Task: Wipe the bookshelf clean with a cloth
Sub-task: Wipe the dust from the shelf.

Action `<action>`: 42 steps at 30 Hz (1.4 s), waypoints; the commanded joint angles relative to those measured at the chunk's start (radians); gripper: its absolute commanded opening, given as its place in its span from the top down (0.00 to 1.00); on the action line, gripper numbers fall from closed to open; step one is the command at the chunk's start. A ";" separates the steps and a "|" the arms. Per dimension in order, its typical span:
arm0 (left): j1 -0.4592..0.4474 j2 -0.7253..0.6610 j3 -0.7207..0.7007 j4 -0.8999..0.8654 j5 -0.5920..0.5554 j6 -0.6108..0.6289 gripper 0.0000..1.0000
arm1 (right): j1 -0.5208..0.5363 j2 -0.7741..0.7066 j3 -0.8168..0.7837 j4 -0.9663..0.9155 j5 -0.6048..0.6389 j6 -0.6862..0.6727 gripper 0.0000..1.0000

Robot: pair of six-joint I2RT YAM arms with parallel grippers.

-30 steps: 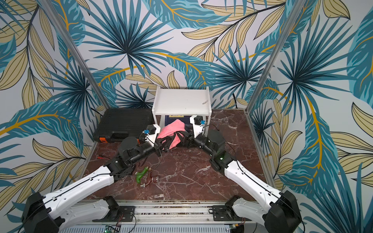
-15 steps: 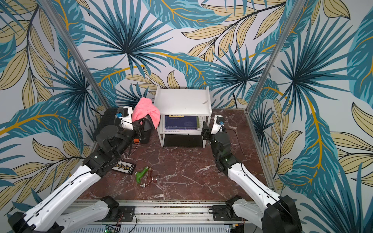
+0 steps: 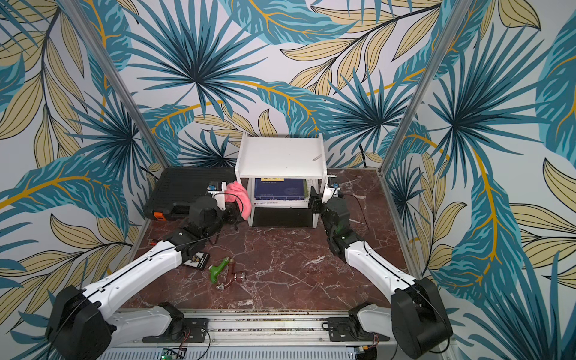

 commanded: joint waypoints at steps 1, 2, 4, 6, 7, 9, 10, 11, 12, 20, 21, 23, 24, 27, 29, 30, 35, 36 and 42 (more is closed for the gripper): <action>0.008 -0.044 0.122 0.022 -0.052 0.056 1.00 | -0.005 0.003 0.031 0.055 -0.040 -0.021 0.24; 0.008 -0.053 0.099 0.038 -0.064 0.031 1.00 | -0.005 0.008 0.031 0.060 -0.048 -0.017 0.24; 0.010 -0.055 0.025 0.074 -0.063 -0.055 1.00 | -0.005 0.025 0.027 0.064 -0.066 -0.007 0.24; 0.017 -0.015 -0.060 0.117 -0.005 -0.160 1.00 | -0.006 0.047 0.030 0.052 -0.073 -0.010 0.24; 0.023 0.004 -0.091 0.125 0.027 -0.198 1.00 | -0.007 0.052 0.030 0.043 -0.069 -0.012 0.24; 0.054 0.036 -0.126 0.115 0.081 -0.234 1.00 | -0.006 0.048 0.030 0.033 -0.068 -0.014 0.24; 0.083 0.031 -0.130 0.115 0.126 -0.242 1.00 | -0.008 0.042 0.029 0.031 -0.069 -0.019 0.24; 0.119 0.018 -0.126 0.127 0.194 -0.237 1.00 | -0.008 0.033 0.026 0.030 -0.069 -0.024 0.24; 0.157 0.006 -0.097 0.138 0.283 -0.218 1.00 | -0.008 0.024 0.024 0.027 -0.071 -0.029 0.24; 0.273 0.102 0.269 -0.054 0.608 -0.068 1.00 | -0.011 -0.010 0.002 0.034 -0.111 -0.020 0.24; 0.277 0.148 0.322 -0.091 0.652 -0.053 1.00 | -0.013 -0.011 0.002 0.033 -0.113 -0.018 0.24; 0.277 0.238 0.431 -0.174 0.718 -0.011 1.00 | -0.013 -0.009 0.008 0.019 -0.115 -0.015 0.24; 0.277 0.278 0.470 -0.193 0.742 0.000 1.00 | -0.013 -0.009 0.014 0.008 -0.117 -0.015 0.24; 0.280 0.385 0.588 -0.202 0.719 0.028 1.00 | -0.015 -0.009 0.029 -0.014 -0.115 -0.016 0.23; 0.287 0.482 0.707 -0.275 0.690 0.072 1.00 | -0.014 -0.004 0.049 -0.032 -0.121 -0.016 0.23; 0.289 0.537 0.780 -0.340 0.678 0.097 1.00 | -0.015 -0.002 0.057 -0.040 -0.127 -0.016 0.23; 0.276 0.421 0.674 -0.311 0.703 0.082 1.00 | -0.014 -0.011 0.054 -0.061 -0.155 -0.016 0.23; 0.274 0.375 0.597 -0.261 0.694 0.056 1.00 | -0.014 -0.014 0.046 -0.057 -0.156 -0.017 0.23; 0.276 0.290 0.486 -0.126 0.650 0.025 1.00 | -0.014 -0.017 0.030 -0.049 -0.202 -0.028 0.23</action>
